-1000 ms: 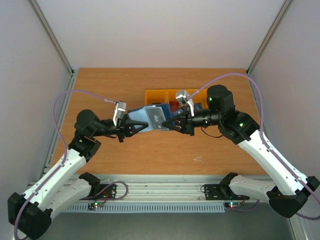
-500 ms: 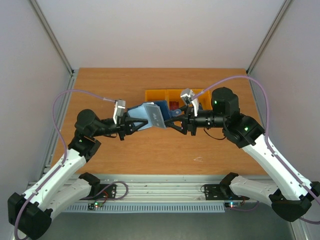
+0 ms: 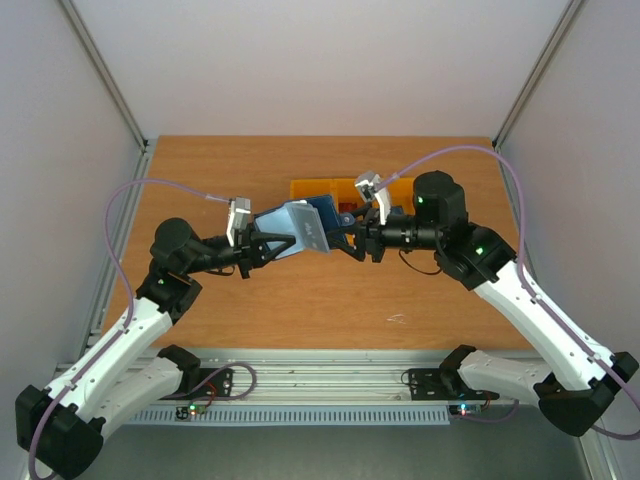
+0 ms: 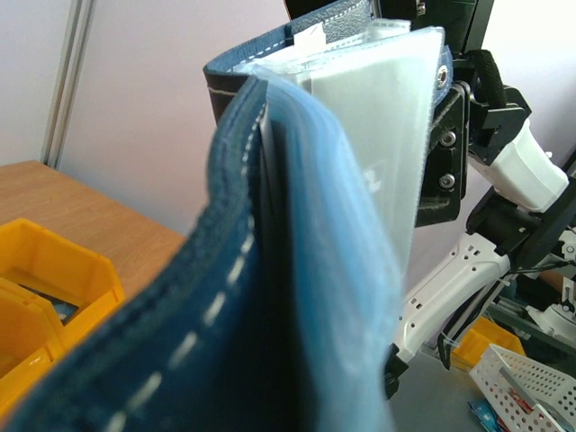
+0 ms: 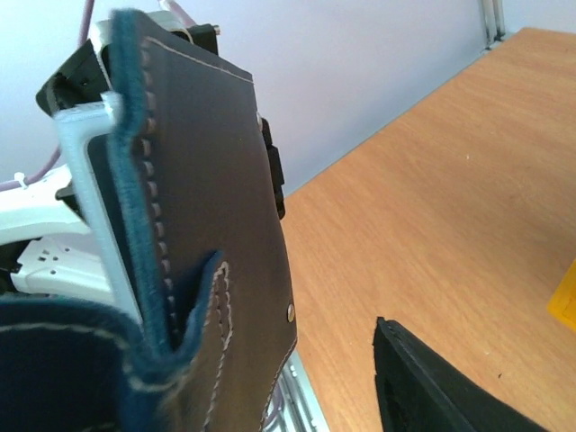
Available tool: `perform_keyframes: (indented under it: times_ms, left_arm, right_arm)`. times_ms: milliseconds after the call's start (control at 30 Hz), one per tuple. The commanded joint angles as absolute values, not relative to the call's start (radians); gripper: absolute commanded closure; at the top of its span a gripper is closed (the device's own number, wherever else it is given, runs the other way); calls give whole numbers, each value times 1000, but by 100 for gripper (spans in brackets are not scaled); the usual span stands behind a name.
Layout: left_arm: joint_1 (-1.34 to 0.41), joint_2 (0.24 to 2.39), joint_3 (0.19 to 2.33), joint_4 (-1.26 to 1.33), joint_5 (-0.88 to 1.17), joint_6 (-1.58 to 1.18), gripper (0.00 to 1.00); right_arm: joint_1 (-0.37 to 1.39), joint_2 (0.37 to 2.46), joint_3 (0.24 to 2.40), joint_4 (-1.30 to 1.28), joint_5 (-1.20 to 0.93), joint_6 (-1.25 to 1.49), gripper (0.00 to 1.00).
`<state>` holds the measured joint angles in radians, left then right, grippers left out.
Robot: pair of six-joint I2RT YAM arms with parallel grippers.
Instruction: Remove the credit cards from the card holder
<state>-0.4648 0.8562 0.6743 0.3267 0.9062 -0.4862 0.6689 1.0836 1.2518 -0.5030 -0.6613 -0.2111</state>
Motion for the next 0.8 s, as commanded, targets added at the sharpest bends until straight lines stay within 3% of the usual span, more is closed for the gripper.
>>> perform_keyframes:
  times_ms: [0,367,433,533,767]
  left_arm:
    - [-462,847,714,314,864,-483,100]
    - [-460,853,718,282,834,-471,100]
    - [-460,857,719,284,837,-472,100]
    - [-460,854,719,284,838,-472,100]
    - [-460,856,720,287,842,-470,100]
  right_arm:
    - [675,1106,1256,-461,-707,-194,44]
    - [669,1047,1264,-471,-751,-230,36]
    - [670,1073,1283,-489,-768,-219,43]
    - [670,1096,1287,-510,-750,-222,61]
    - [670,1093,1279,-497,-709,-219,72]
